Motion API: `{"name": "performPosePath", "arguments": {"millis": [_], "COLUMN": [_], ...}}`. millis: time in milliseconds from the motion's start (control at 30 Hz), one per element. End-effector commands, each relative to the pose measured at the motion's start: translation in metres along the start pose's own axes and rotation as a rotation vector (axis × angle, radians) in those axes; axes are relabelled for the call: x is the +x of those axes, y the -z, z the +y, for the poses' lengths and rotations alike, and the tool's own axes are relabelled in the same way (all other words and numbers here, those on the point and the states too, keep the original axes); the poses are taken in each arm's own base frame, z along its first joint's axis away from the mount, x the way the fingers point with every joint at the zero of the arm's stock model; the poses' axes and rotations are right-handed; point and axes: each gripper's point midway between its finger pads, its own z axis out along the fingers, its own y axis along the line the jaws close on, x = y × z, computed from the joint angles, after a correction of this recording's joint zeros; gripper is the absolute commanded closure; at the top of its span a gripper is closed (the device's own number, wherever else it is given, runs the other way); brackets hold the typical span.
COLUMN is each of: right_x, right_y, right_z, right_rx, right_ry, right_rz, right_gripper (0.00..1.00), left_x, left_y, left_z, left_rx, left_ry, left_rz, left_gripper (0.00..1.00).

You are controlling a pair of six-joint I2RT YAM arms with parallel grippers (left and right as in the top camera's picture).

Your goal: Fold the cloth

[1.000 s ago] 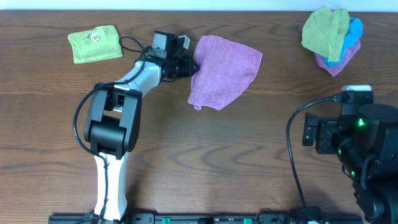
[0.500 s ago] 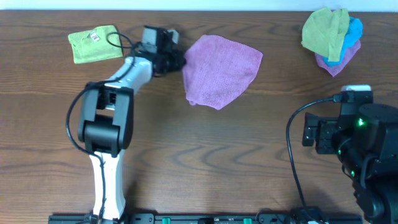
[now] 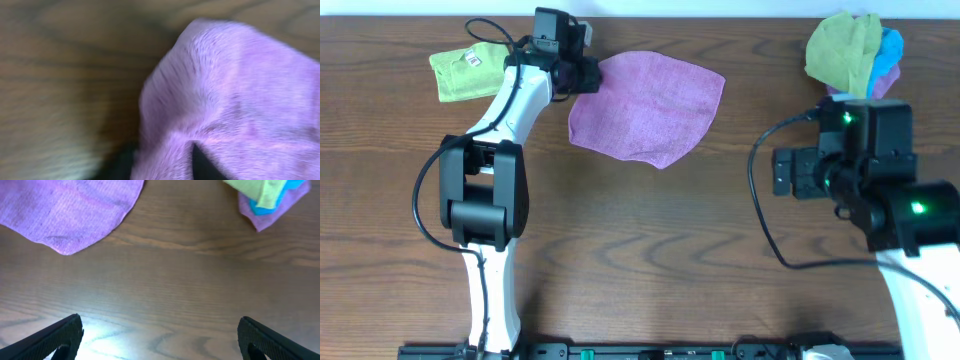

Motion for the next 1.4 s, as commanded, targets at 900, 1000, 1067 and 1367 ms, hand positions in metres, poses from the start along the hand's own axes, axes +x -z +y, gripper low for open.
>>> {"name": "performPosePath", "arguments": {"millis": [900,1000,1067,1367], "right_x": [-0.019,-0.019,-0.019,-0.006], "right_y": [-0.043,-0.043,-0.043,-0.069], "right_z": [0.008,0.0,-0.011,-0.009], "right_rx": [-0.035,-0.022,-0.004,-0.073], "right_ry": [0.11,0.094,0.067,0.052], "right_rz": [0.018,0.016,0.017,0.052], "right_gripper": [0.11,0.13,0.16,0.36], "left_x": [0.057,0.071,0.081,0.088], "left_y": [0.053,0.047,0.039,0.023], "left_z": [-0.008,0.0,0.011,0.017], "left_rx": [-0.313,-0.371,-0.396,-0.392], "left_ry": [-0.157,-0.174,-0.173,-0.174], "left_rz": [0.225,0.251,0.259,0.229], "left_gripper": [0.94,0.94,0.94,0.94]}}
